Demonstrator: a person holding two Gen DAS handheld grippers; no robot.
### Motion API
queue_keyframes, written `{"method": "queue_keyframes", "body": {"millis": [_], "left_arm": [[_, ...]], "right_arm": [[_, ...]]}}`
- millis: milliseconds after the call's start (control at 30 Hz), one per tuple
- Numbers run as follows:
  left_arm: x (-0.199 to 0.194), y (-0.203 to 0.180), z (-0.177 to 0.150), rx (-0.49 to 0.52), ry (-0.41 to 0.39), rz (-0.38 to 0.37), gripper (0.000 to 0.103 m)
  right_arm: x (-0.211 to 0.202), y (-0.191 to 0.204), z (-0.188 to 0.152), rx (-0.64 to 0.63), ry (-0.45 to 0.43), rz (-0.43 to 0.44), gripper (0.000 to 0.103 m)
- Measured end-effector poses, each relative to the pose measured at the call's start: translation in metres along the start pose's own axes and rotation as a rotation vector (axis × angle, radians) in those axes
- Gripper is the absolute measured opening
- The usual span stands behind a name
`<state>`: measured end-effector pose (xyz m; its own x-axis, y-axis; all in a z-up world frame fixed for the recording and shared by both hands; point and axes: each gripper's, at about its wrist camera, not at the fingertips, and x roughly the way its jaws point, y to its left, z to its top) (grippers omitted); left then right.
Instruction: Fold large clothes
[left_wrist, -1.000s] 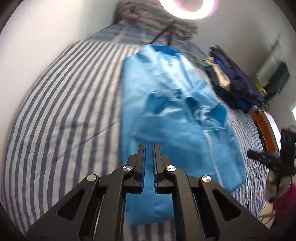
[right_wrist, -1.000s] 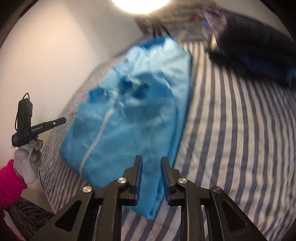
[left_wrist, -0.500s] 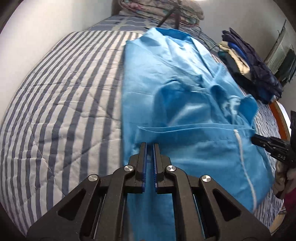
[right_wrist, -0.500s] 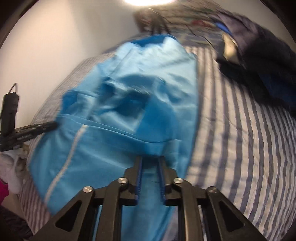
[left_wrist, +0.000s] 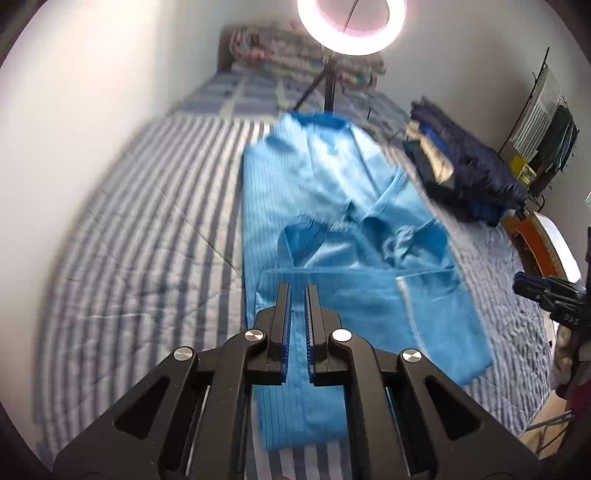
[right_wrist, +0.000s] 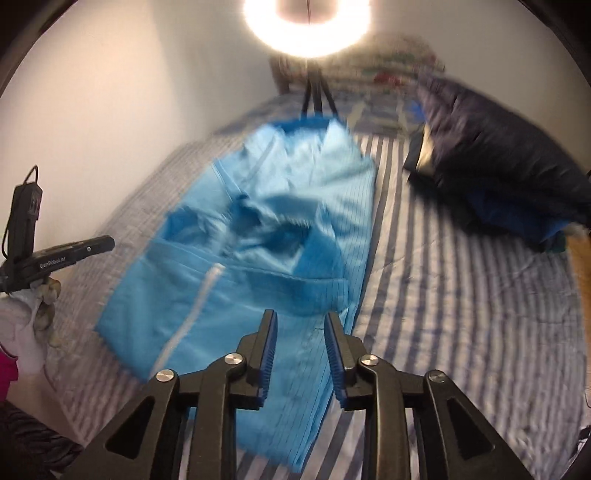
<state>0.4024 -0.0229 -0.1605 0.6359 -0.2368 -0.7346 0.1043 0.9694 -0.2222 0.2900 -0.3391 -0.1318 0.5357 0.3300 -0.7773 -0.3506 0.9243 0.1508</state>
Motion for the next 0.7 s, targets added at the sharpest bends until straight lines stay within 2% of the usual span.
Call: {"method": "queue_keyframes", "body": {"millis": [100, 233, 267, 300, 367, 567, 667, 700], "left_arm": [[-0.047, -0.01, 0.006, 0.003, -0.049, -0.023, 0.004], [-0.098, -0.023, 0.023, 0.023, -0.093, -0.039, 0.006], [-0.111, -0.027, 0.029, 0.026, -0.103, -0.045, 0.014], [-0.13, -0.032, 0.037, 0.027, -0.122, -0.056, 0.027], [-0.164, -0.041, 0.05, 0.037, -0.173, -0.074, 0.035], [-0.261, -0.075, 0.099, 0.127, -0.297, -0.073, 0.035], [-0.296, -0.081, 0.127, 0.126, -0.337, -0.071, 0.036], [-0.304, -0.082, 0.138, 0.121, -0.339, -0.077, 0.04]], "right_arm": [[-0.047, 0.01, 0.007, -0.008, -0.069, 0.003, 0.029], [-0.106, 0.028, 0.02, -0.042, -0.142, -0.008, 0.043], [-0.116, 0.033, 0.024, -0.057, -0.154, -0.019, 0.043], [-0.13, 0.039, 0.028, -0.076, -0.171, -0.037, 0.043], [-0.153, 0.05, 0.038, -0.105, -0.202, -0.053, 0.043], [-0.233, 0.08, 0.078, -0.181, -0.32, -0.083, 0.045], [-0.264, 0.091, 0.102, -0.212, -0.369, -0.107, 0.046], [-0.271, 0.093, 0.113, -0.218, -0.38, -0.114, 0.047]]}}
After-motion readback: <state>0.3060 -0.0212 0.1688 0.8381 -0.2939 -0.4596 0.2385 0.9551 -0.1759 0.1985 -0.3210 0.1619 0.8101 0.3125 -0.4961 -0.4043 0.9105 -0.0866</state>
